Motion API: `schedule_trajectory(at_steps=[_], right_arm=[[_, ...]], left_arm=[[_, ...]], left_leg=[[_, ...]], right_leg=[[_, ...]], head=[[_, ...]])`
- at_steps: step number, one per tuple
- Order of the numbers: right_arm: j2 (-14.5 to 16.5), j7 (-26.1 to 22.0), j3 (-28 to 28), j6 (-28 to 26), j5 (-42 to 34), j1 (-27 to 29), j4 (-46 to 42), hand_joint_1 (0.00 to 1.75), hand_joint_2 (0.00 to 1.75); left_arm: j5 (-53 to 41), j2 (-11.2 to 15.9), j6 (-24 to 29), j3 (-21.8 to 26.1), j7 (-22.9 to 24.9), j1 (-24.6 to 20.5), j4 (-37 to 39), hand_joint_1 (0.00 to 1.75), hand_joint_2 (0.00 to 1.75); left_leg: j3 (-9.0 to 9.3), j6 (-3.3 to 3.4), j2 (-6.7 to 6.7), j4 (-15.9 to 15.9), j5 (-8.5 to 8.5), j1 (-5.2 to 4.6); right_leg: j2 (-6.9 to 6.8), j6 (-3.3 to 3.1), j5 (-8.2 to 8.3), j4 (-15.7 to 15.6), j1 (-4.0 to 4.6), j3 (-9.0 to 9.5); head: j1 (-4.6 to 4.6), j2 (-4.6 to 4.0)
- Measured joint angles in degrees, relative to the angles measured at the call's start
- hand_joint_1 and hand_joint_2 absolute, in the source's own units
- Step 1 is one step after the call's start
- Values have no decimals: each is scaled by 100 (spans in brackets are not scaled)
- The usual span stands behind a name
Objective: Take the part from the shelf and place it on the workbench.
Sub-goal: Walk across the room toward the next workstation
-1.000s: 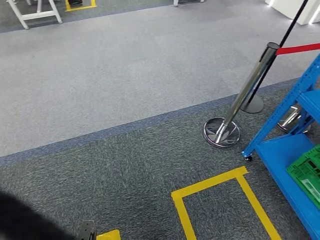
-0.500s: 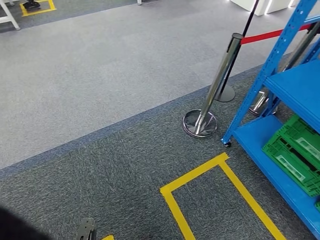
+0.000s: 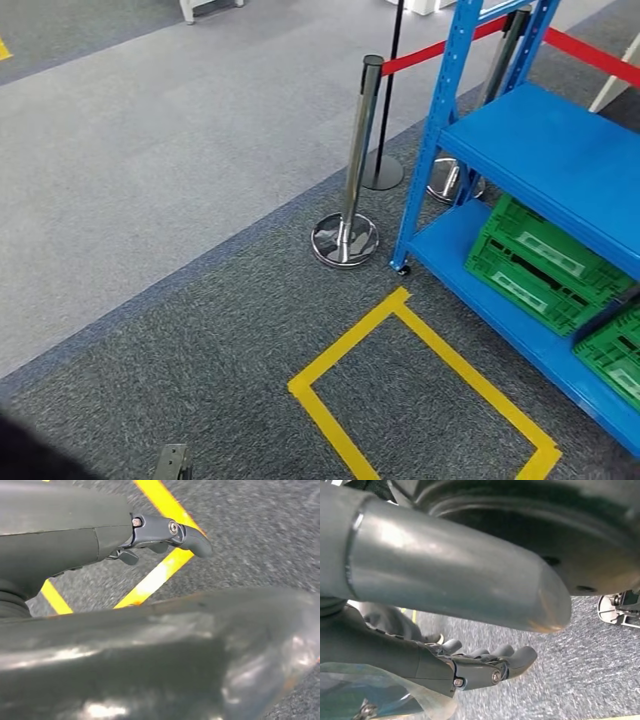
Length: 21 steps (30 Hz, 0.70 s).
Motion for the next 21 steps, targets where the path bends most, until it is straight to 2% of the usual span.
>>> schedule_trajectory(at_steps=[1,2,3,5,6,7,9,10,11,12,13,14,15,17,18,20,21], right_arm=[[1,2,0,-5,4,-4,0,0,0],[1,6,0,-12,8,-7,0,0,0],[1,9,0,-21,9,-4,0,0,0],[0,18,0,-43,10,21,0,0,0],[-1,23,0,-55,10,34,0,0,0],[-3,31,0,-65,10,40,0,0,0],[-5,45,0,-84,10,32,0,0,0],[-7,53,0,-89,10,26,0,0,0],[-10,59,0,-93,11,25,0,0,0],[-15,67,-1,-93,15,27,-1,0,0],[-21,81,-1,-93,20,33,-1,0,0],[-29,91,-2,-94,27,40,-2,0,0],[-36,101,-2,-95,34,43,-2,0,0],[-47,108,-2,-97,41,35,-2,0,0],[-49,108,-2,-97,44,31,-2,0,0],[-50,109,-2,-97,45,37,-1,0,0],[-51,110,-2,-96,45,44,-2,0,0]], left_arm=[[8,0,-1,1,-16,4,1,0,0],[17,0,-2,1,-34,7,1,0,0],[29,-4,-3,2,-54,10,2,0,0],[53,-25,-3,2,-86,7,2,0,0],[63,-41,-3,2,-103,5,2,0,0],[71,-53,-3,2,-117,4,2,0,0],[76,-66,-3,2,-148,18,3,0,0],[79,-66,-1,3,-160,35,3,0,0],[83,-67,2,3,-168,51,4,0,0],[88,-69,5,4,-174,60,5,0,0],[99,-75,11,5,-175,61,5,0,0],[111,-84,16,5,-176,56,6,0,0],[121,-95,20,6,-175,51,6,0,0],[131,-104,25,6,-175,45,6,0,0],[131,-104,26,6,-175,42,6,0,0],[131,-107,27,6,-175,27,6,0,0],[131,-109,27,6,-175,15,6,0,0]], left_leg=[[141,23,-126,-374,158,6],[230,38,-229,-612,231,7],[265,52,-282,-711,225,3],[275,91,-190,-756,223,-2],[286,125,-128,-786,234,4],[298,162,-55,-818,247,13],[310,210,109,-850,254,15],[308,220,200,-849,250,11],[306,222,294,-848,245,8],[306,220,381,-846,240,8],[311,212,463,-845,233,9],[322,199,534,-844,224,13],[339,179,597,-842,211,13],[369,113,702,-829,176,-10],[386,77,747,-824,166,-23],[426,10,841,-831,155,-25],[443,-24,832,-814,126,-12]], right_leg=[[84,16,-7,18,4,-10],[152,41,-9,31,1,-32],[212,75,-9,40,-7,-62],[293,153,-5,39,-30,-134],[205,186,-38,74,-29,-169],[49,213,-133,199,-23,-243],[-326,258,-486,785,-17,-530],[-412,282,-679,1178,-23,-729],[-447,305,-796,1496,-33,-888],[-468,325,-806,1643,-41,-960],[-495,338,-703,1560,-49,-911],[-548,346,-518,1252,-56,-739],[-664,348,-323,819,-60,-497],[-842,300,-97,160,-46,-119],[-874,263,-71,37,-34,-49],[-761,177,-69,29,-16,-73],[-707,142,-64,23,-21,-73]], head=[[-1,0],[-3,0],[-5,0],[-7,0],[-2,0],[9,0],[27,0],[33,0],[33,0],[36,0],[37,0],[37,0],[39,0],[29,0],[18,0],[0,0],[-5,0]])
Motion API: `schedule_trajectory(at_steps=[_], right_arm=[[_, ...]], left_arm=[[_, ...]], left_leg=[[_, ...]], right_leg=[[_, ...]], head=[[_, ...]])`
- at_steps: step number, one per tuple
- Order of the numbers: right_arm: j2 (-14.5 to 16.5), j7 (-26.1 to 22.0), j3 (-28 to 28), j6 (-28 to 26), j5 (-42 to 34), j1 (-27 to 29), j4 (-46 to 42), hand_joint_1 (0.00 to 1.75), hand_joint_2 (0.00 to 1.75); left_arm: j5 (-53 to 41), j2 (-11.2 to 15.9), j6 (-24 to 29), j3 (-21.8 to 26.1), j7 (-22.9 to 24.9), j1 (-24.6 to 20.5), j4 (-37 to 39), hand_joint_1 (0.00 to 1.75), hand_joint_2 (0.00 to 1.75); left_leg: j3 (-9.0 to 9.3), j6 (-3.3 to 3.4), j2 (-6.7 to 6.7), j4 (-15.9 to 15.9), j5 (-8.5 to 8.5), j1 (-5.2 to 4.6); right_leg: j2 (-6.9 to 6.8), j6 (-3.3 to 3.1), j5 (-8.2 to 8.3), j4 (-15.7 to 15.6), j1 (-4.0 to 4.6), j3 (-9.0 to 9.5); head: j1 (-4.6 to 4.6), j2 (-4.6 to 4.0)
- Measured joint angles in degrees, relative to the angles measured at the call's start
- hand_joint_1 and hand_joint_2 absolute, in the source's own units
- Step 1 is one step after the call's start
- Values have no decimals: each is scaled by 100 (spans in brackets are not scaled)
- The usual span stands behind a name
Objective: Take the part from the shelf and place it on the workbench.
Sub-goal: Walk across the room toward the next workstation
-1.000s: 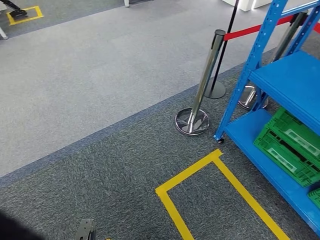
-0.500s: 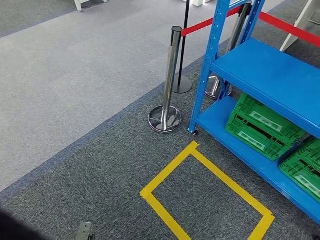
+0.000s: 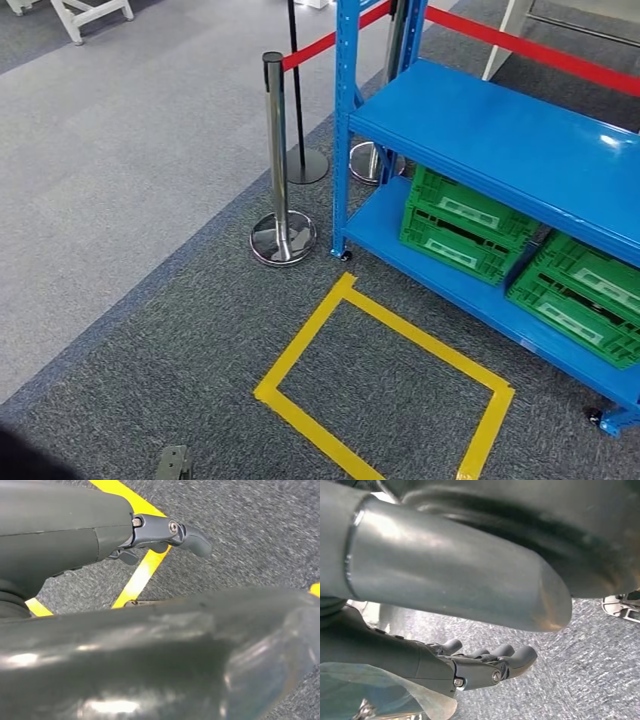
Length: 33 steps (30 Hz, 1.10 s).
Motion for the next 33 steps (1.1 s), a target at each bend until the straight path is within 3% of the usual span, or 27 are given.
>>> schedule_trajectory(at_steps=[2,4,5,6,7,8,10,11,13,14,15,17,19,21,22,23,25,27,30,32,33], right_arm=[[-1,4,0,1,1,4,0,0,0],[-1,7,0,1,2,-5,1,0,0],[-1,12,0,1,2,-7,1,0,0],[-1,22,0,1,2,-6,1,0,0],[-1,36,0,1,2,-3,1,0,0],[-1,52,0,1,2,0,1,0,0],[1,79,0,-2,0,-3,1,0,0],[2,91,-1,-7,-3,-9,2,0,0],[3,110,-2,-17,-13,-16,2,0,0],[1,116,-3,-20,-17,-9,2,0,0],[-1,122,-4,-24,-20,4,2,0,0],[-5,136,-6,-42,-29,10,2,0,0],[-8,146,-8,-67,-50,-12,2,0,0],[-10,149,-13,-87,-69,-23,2,0,0],[-15,149,-17,-95,-78,-21,2,0,0],[-21,150,-25,-101,-82,-16,1,0,0],[-32,149,-45,-110,-87,-13,0,0,0],[-36,134,-64,-112,-86,-24,-1,0,0],[-36,91,-95,-99,-76,-23,-1,0,0],[-36,63,-103,-86,-64,-21,0,0,0],[-36,54,-104,-80,-60,-26,1,0,0]], left_arm=[[0,-5,0,0,0,-15,0,0,0],[0,-7,2,1,7,-3,0,0,0],[0,-5,4,2,23,11,0,0,0],[0,-3,8,3,45,24,0,0,0],[0,1,11,3,72,33,0,0,0],[0,3,13,4,95,36,0,0,0],[0,11,9,6,121,37,1,0,0],[0,13,5,8,127,39,1,0,0],[0,18,-4,11,136,41,3,0,0],[1,12,-6,11,136,39,4,0,0],[1,8,-8,12,136,32,4,0,0],[2,-1,-22,13,126,24,4,0,0],[2,-4,-42,14,111,37,5,0,0],[5,-5,-50,15,101,57,7,0,0],[7,-6,-50,16,97,60,7,0,0],[8,-9,-50,17,97,56,7,0,0],[7,-16,-50,17,96,43,7,0,0],[5,-18,-45,17,98,33,7,0,0],[-1,-19,-16,17,107,10,7,0,0],[-6,-22,10,17,111,-1,7,0,0],[-8,-22,22,17,111,1,7,0,0]], left_leg=[[-102,-53,-226,320,-242,26],[-434,-68,-521,1093,-638,37],[-611,-66,-583,1463,-768,35],[-725,-56,-610,1670,-786,32],[-747,-36,-626,1653,-679,30],[-669,-6,-656,1403,-468,28],[-390,80,-892,628,-20,27],[-272,113,-1031,313,96,27],[-190,139,-1177,79,107,17],[-171,142,-1125,29,112,13],[-155,153,-1053,-11,129,16],[-108,196,-896,-111,168,35],[-90,225,-712,-144,169,33],[-87,225,-507,-140,153,28],[-82,217,-417,-137,144,29],[-73,202,-339,-133,134,34],[-48,148,-212,-107,94,33],[-27,71,-117,-69,49,13],[9,-29,-55,-55,28,14],[-58,-83,-240,148,-144,38],[-176,-101,-382,430,-320,48]], right_leg=[[112,-72,24,-19,-20,27],[244,-120,43,-19,-18,34],[326,-132,46,-17,-8,33],[413,-138,46,-16,4,37],[504,-140,46,-14,16,45],[597,-140,45,-12,28,55],[764,-134,44,-5,45,60],[844,-119,45,4,41,43],[979,-56,63,9,7,-17],[1049,-10,77,-2,-11,-56],[1014,28,75,1,-19,-84],[693,89,-87,209,-4,-221],[331,144,-466,864,-7,-553],[246,202,-710,1511,-33,-884],[228,227,-673,1572,-48,-911],[196,245,-527,1385,-62,-806],[1,253,-153,578,-71,-357],[-145,186,30,45,-57,-44],[-65,54,43,9,-46,-25],[-7,-21,57,-6,-61,-21],[22,-55,64,-15,-67,-12]], head=[[-26,0],[-54,0],[-57,0],[-58,0],[-59,0],[-58,0],[-53,0],[-55,0],[-59,0],[-66,0],[-66,0],[-39,0],[-12,0],[-12,0],[-13,0],[-12,0],[-9,0],[-21,0],[-33,0],[-46,0],[-55,0]])
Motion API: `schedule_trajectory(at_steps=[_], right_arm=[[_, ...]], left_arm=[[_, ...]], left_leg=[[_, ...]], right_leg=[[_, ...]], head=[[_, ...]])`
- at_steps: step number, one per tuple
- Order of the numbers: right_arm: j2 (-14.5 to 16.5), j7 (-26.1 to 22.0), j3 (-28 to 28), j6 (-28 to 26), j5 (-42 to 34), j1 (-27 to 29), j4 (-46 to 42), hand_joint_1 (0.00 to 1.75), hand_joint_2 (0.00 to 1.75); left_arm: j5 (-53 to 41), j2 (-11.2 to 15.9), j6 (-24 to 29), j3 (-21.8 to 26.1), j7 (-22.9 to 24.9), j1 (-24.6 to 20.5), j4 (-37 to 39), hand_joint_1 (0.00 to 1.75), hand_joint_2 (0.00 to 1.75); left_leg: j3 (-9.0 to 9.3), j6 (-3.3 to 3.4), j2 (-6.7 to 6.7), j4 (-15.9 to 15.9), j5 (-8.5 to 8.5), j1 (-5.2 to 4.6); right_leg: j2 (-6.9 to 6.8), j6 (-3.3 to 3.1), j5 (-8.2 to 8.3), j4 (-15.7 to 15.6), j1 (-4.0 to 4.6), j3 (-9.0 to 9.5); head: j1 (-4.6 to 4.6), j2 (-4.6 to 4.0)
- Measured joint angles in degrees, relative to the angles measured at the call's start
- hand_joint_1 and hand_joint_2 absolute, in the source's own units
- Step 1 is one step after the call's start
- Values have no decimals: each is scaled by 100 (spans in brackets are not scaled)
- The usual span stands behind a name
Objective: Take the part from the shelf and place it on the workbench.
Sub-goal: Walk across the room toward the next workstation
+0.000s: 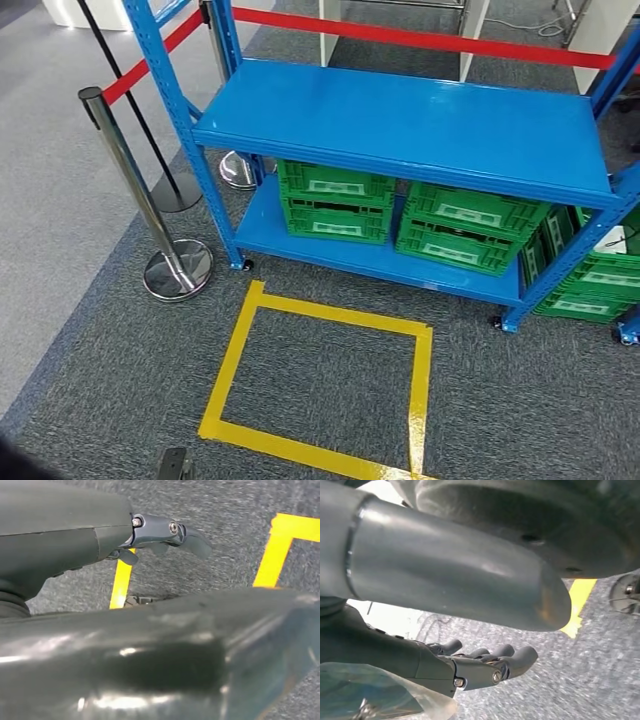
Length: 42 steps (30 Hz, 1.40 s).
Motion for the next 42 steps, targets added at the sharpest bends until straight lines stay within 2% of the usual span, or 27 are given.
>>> schedule_trajectory(at_steps=[2,3,4,5,7,8,9,12,14,15,17,18,19,20,22,24,25,29,31,33,34,35,36,38,39,40,42], right_arm=[[0,-6,-1,11,7,-10,-1,0,0],[0,-7,-1,17,7,-11,0,0,0],[0,-8,-2,21,7,-9,0,0,0],[0,-8,-2,25,7,-7,0,0,0],[1,-11,-4,32,8,-6,0,0,0],[4,-14,-5,40,9,-9,0,0,0],[7,-17,-5,50,11,-12,1,0,0],[11,-35,-6,85,22,-10,1,0,0],[11,-46,-7,94,25,-5,1,0,0],[11,-52,-8,97,26,-7,1,0,0],[11,-60,-11,101,27,-9,1,0,0],[10,-64,-13,103,28,-7,1,0,0],[9,-66,-16,108,28,-2,1,0,0],[8,-68,-20,113,29,5,1,0,0],[5,-72,-30,122,28,12,1,0,0],[7,-80,-38,132,27,1,1,0,0],[8,-83,-40,139,26,-4,1,0,0],[9,-84,-50,171,25,12,1,0,0],[9,-84,-51,182,25,15,1,0,0],[9,-84,-52,186,25,15,1,0,0],[9,-83,-52,187,25,19,1,0,0],[9,-82,-54,188,25,24,1,0,0],[9,-81,-55,189,25,28,1,0,0],[15,-80,-57,192,24,31,3,0,0],[19,-80,-60,194,23,29,4,0,0],[24,-80,-63,196,22,25,5,0,0],[29,-79,-72,203,20,16,7,0,0]], left_arm=[[-1,4,19,0,3,22,0,0,0],[0,7,27,1,5,35,0,0,0],[1,10,36,2,7,46,0,0,0],[2,12,44,3,7,50,0,0,0],[4,15,63,4,7,45,0,0,0],[5,19,71,4,6,37,0,0,0],[6,21,77,4,4,23,0,0,0],[13,22,90,6,-2,2,0,0,0],[16,22,94,8,-3,-2,0,0,0],[16,20,94,9,-3,-7,0,0,0],[16,20,91,10,-3,-11,0,0,0],[16,21,91,11,-3,-9,0,0,0],[16,22,95,11,-3,-5,0,0,0],[16,22,102,11,-2,-3,0,0,0],[16,18,121,12,-2,-1,0,0,0],[17,20,144,13,-6,-4,0,0,0],[18,22,157,13,-9,-5,0,0,0],[28,24,195,13,-15,-12,0,0,0],[32,24,203,14,-19,-12,0,0,0],[45,24,209,15,-20,1,0,0,0],[54,25,212,16,-20,11,0,0,0],[63,26,215,16,-20,18,0,0,0],[69,27,217,17,-21,23,0,0,0],[75,33,219,20,-26,24,0,0,0],[76,34,219,22,-30,21,0,0,0],[78,35,219,25,-34,16,0,0,0],[86,32,220,29,-44,14,0,0,0]], left_leg=[[-368,-4,-197,818,-380,-1],[-524,2,-223,1134,-467,-4],[-599,17,-232,1255,-432,-7],[-570,43,-235,1137,-277,-11],[-283,126,-256,397,188,-31],[-134,171,-274,22,340,-44],[-41,200,-291,-227,411,-58],[-4,241,-301,-399,408,-75],[27,289,-289,-469,445,-51],[43,309,-280,-500,460,-35],[48,331,-256,-508,455,-38],[50,333,-245,-506,449,-38],[56,332,-237,-505,440,-38],[68,325,-235,-501,428,-34],[106,283,-236,-482,386,-20],[117,211,-238,-440,330,-35],[116,178,-238,-426,312,-47],[96,84,-241,-289,197,-29],[-158,46,-248,267,-88,-22],[-589,40,-250,1089,-394,-23],[-742,49,-251,1339,-420,-24],[-799,68,-253,1368,-320,-27],[-745,101,-256,1157,-108,-36],[-465,208,-270,402,367,-74],[-334,257,-276,70,481,-94],[-254,286,-280,-132,511,-113],[-204,298,-284,-264,449,-132]], right_leg=[[70,-46,-3,2,20,-2],[111,-58,-6,3,33,2],[154,-66,-10,5,47,10],[197,-70,-13,6,60,23],[262,-71,-23,6,78,51],[285,-59,-33,17,95,51],[301,-38,-37,25,101,38],[319,60,-35,27,88,-8],[291,116,-132,157,79,-83],[270,139,-263,392,73,-205],[237,184,-602,1143,55,-592],[230,205,-709,1483,48,-776],[225,222,-712,1649,43,-876],[217,235,-600,1586,35,-861],[185,252,-191,863,10,-520],[165,222,5,208,12,-176],[166,189,-10,100,23,-108],[182,23,-63,106,35,-59],[177,-45,-87,98,30,-28],[180,-92,-122,98,49,3],[188,-105,-142,99,60,28],[200,-112,-164,99,72,61],[214,-114,-190,99,84,103],[235,-103,-252,96,107,170],[243,-85,-283,98,115,180],[244,-60,-305,95,116,178],[243,8,-329,73,110,170]], head=[[-14,0],[-14,0],[-14,0],[-14,0],[-12,0],[-10,0],[-9,0],[-9,0],[12,0],[27,0],[56,0],[58,0],[59,0],[60,0],[61,0],[68,0],[66,0],[44,0],[31,0],[28,0],[28,0],[28,0],[28,0],[34,0],[38,0],[44,0],[44,0]])
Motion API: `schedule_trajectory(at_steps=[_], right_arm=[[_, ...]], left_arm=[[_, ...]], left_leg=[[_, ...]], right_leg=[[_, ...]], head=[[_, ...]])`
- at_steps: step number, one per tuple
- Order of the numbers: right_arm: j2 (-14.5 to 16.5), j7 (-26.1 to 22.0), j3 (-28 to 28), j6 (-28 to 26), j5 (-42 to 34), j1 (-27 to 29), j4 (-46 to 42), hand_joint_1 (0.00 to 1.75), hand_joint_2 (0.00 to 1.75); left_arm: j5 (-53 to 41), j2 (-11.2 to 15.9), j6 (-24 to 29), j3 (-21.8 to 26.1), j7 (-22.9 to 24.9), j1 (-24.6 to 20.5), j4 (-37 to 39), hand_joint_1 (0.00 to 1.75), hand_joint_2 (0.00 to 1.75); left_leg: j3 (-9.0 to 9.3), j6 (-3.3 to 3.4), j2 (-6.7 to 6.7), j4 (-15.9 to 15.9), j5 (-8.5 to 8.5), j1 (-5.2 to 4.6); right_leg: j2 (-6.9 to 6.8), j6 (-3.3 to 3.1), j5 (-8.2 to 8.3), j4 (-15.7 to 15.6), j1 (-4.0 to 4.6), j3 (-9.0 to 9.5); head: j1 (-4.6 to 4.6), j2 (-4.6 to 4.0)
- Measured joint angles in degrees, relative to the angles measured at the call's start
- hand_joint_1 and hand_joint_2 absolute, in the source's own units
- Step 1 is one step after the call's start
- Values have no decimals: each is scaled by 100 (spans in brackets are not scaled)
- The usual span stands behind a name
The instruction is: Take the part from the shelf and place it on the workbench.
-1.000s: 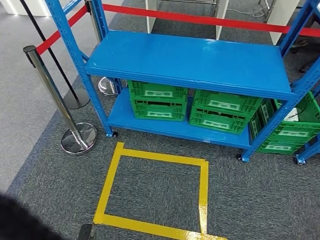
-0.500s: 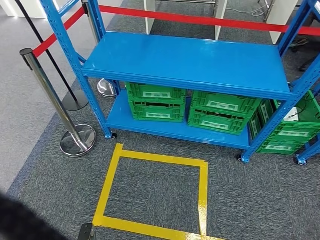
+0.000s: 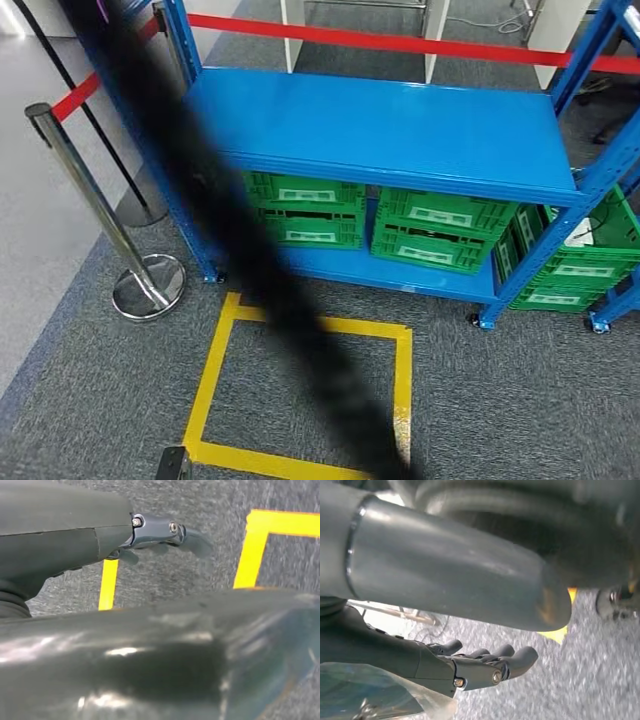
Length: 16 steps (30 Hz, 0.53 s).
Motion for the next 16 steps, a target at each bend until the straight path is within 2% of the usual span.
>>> schedule_trajectory(at_steps=[2,3,4,6,7,8,9,10,11,12,13,15,16], right_arm=[[2,3,-5,5,-3,-5,0,0,0],[2,4,-8,6,-4,-8,-1,0,0],[2,4,-10,8,-5,-11,-1,0,0],[0,4,-14,17,-6,-13,-1,0,0],[-2,5,-16,24,-6,-8,-1,0,0],[-4,8,-18,28,-5,1,-1,0,0],[-7,10,-20,33,-5,11,-1,0,0],[-9,12,-22,36,-5,22,-1,0,0],[-11,13,-24,38,-5,29,-1,0,0],[-11,13,-25,43,-6,29,1,0,0],[-11,12,-26,47,-6,26,2,0,0],[-12,11,-28,55,-5,18,3,0,0],[-13,11,-29,55,-5,18,3,0,0]], left_arm=[[12,-6,1,2,-6,9,0,0,0],[16,-9,1,3,-8,9,0,0,0],[16,-14,0,3,-10,4,0,0,0],[15,-20,-1,4,-13,-3,0,0,0],[16,-23,-1,4,-13,-1,0,0,0],[16,-26,1,4,-13,4,0,0,0],[17,-27,2,5,-13,9,0,0,0],[17,-32,2,5,-13,13,0,0,0],[17,-34,3,7,-12,15,0,0,0],[19,-37,4,7,-11,9,0,0,0],[20,-39,5,8,-9,2,0,0,0],[23,-40,7,9,-6,-16,0,0,0],[23,-41,7,9,-5,-17,0,0,0]], left_leg=[[71,19,-3,-84,1,35],[120,35,-1,-132,-1,58],[168,51,3,-163,-10,77],[224,67,13,-171,-63,78],[261,66,15,-171,-99,79],[311,61,14,-170,-140,83],[377,49,10,-169,-189,91],[457,29,6,-169,-246,101],[525,0,4,-171,-304,104],[574,-38,1,-161,-366,99],[607,-76,2,-160,-412,91],[640,-144,5,-172,-472,79],[652,-157,7,-185,-476,81]], right_leg=[[-9,64,-62,33,-7,7],[-14,94,-150,188,-6,-51],[-18,121,-281,472,-14,-200],[-25,172,-548,1252,-34,-677],[-27,194,-578,1530,-47,-887],[-31,212,-483,1608,-57,-1001],[-37,226,-263,1449,-68,-997],[-50,239,37,1090,-82,-890],[-66,248,258,725,-87,-748],[-74,237,389,400,-87,-596],[-80,207,420,219,-79,-493],[-70,100,328,159,-51,-409],[-68,70,314,175,-44,-409]], head=[[2,0],[14,0],[25,0],[43,0],[43,0],[44,0],[47,0],[47,0],[49,0],[60,0],[65,0],[69,0],[61,0]])
